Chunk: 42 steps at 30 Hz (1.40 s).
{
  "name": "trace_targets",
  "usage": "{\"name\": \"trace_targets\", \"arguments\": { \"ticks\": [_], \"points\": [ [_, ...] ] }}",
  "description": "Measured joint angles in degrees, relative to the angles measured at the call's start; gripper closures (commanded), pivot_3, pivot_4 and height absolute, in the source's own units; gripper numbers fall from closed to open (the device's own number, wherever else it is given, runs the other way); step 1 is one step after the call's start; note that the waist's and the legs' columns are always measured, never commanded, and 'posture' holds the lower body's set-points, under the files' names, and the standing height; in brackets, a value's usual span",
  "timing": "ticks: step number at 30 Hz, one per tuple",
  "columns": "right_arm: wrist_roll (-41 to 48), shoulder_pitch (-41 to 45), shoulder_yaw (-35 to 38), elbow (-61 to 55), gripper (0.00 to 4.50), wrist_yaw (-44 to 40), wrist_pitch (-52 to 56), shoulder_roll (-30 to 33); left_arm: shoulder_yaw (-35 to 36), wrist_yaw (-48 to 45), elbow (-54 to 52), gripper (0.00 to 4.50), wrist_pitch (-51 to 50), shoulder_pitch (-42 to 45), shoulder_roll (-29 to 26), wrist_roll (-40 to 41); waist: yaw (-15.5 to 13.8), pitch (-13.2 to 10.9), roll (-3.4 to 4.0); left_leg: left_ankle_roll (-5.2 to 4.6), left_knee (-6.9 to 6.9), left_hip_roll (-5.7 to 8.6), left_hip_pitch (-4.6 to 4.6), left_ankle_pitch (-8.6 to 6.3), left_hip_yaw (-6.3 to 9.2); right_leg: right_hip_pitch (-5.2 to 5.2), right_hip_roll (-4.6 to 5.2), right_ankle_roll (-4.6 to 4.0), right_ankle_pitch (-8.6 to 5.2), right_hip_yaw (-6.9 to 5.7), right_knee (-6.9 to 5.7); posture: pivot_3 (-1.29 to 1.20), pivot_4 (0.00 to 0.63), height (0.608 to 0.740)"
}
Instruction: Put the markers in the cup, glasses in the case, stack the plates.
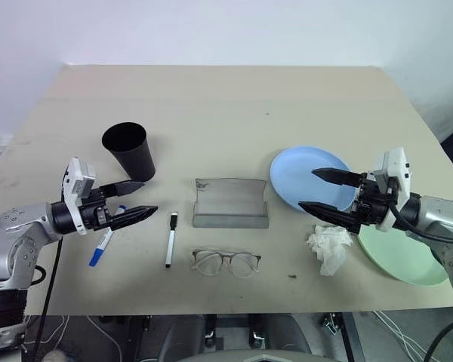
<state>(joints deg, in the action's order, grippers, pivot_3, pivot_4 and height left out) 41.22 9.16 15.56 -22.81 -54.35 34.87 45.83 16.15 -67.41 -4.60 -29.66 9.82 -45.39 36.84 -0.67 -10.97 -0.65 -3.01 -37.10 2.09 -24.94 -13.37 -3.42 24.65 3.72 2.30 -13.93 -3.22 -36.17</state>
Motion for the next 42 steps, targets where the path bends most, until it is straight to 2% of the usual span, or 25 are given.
{"name": "trace_targets", "arguments": {
  "ticks": [6,14,26,33,42],
  "points": [
    [-0.5,0.6,-1.2,0.8,0.00,0.1,-1.1,-0.9,-2.2,0.4,-1.2,0.01,0.0,0.2,1.1,0.0,0.0,0.0,0.00,0.00,-0.02,0.00,0.00,0.00,0.00,-0.01,0.00,0.00,0.00,0.00,-0.01,0.00,0.150,0.740],
    [-1.1,0.1,-1.1,0.7,0.00,1.8,-0.7,-0.4,-4.4,-0.5,0.1,0.01,0.3,4.9,1.7,-0.1,0.0,0.0,0.01,-0.01,-0.07,0.00,0.00,0.01,-0.01,-0.03,0.00,0.01,0.01,-0.01,-0.01,0.00,0.150,0.740],
    [-0.7,-4.8,7.9,1.5,0.00,5.3,4.8,5.9,-12.3,0.2,1.1,0.01,1.6,10.7,7.6,-2.5,0.0,0.0,0.04,-0.03,-0.13,0.00,0.01,0.02,-0.01,-0.08,0.00,0.07,0.04,-0.02,-0.03,0.00,0.150,0.740],
    [-2.2,-5.8,14.9,10.3,0.00,7.1,8.2,9.7,-13.5,0.7,-0.4,0.01,1.4,11.5,8.4,-2.6,-0.1,0.1,0.10,-0.09,-0.18,0.00,0.03,0.06,-0.01,-0.12,0.00,0.08,0.04,-0.02,-0.05,0.00,0.150,0.740],
    [-6.9,-11.0,19.7,24.3,0.00,8.9,11.8,11.6,-15.8,0.9,-0.4,0.01,4.4,12.0,10.5,-4.8,0.0,0.2,0.37,-0.24,-0.23,0.00,0.06,0.14,-0.02,-0.18,0.00,0.11,0.06,-0.03,-0.05,0.00,0.150,0.740]
  ]
}}
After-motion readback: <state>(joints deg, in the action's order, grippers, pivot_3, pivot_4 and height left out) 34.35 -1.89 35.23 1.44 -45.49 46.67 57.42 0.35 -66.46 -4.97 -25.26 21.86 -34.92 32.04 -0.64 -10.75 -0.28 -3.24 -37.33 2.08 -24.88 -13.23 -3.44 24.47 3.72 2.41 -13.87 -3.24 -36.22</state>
